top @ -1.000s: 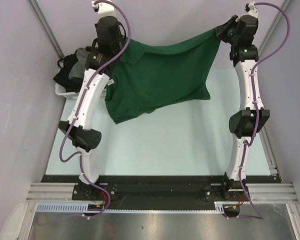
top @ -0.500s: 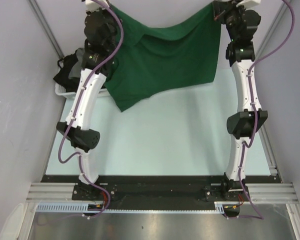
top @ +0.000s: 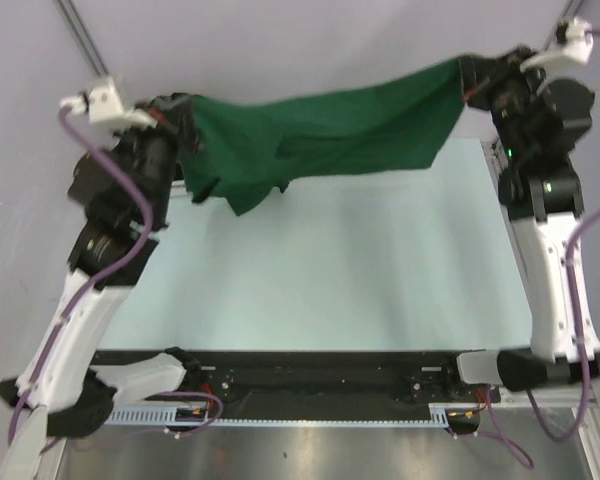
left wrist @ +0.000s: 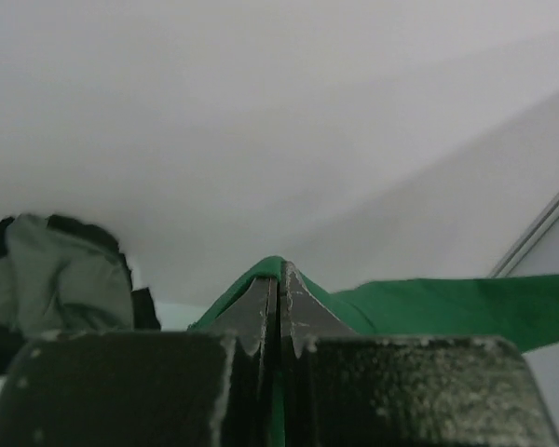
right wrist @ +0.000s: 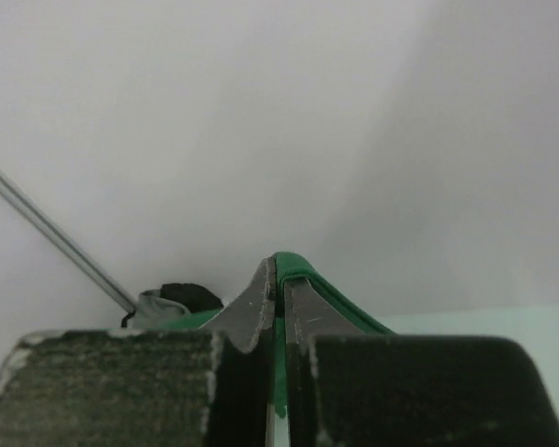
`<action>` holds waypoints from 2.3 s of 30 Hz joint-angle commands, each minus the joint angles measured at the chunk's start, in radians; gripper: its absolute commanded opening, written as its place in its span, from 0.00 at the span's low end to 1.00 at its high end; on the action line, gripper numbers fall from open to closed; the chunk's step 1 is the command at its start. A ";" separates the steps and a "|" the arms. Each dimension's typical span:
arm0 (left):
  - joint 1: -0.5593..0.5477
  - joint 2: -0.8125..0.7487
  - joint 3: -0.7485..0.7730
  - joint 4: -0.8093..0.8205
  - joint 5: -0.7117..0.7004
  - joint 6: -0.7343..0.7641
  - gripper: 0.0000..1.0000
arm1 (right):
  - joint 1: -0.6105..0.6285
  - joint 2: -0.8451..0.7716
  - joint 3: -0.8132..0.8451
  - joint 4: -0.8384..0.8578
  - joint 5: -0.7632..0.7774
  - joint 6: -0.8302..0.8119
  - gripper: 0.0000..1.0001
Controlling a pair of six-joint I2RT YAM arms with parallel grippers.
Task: Fold and stack the t-shirts
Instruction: Flatten out the tshirt
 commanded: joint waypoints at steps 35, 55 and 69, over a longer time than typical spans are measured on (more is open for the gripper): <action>-0.006 -0.330 -0.680 -0.999 0.318 -0.419 0.30 | -0.104 -0.229 -0.996 -1.054 -0.212 0.047 0.39; -0.002 -0.092 -0.669 -0.461 -0.018 -0.277 0.57 | -0.090 -0.009 -0.723 -0.620 -0.026 0.033 0.64; -0.004 0.068 -0.440 -0.262 0.063 -0.216 0.61 | -0.064 0.284 -0.638 -0.156 -0.021 -0.134 0.64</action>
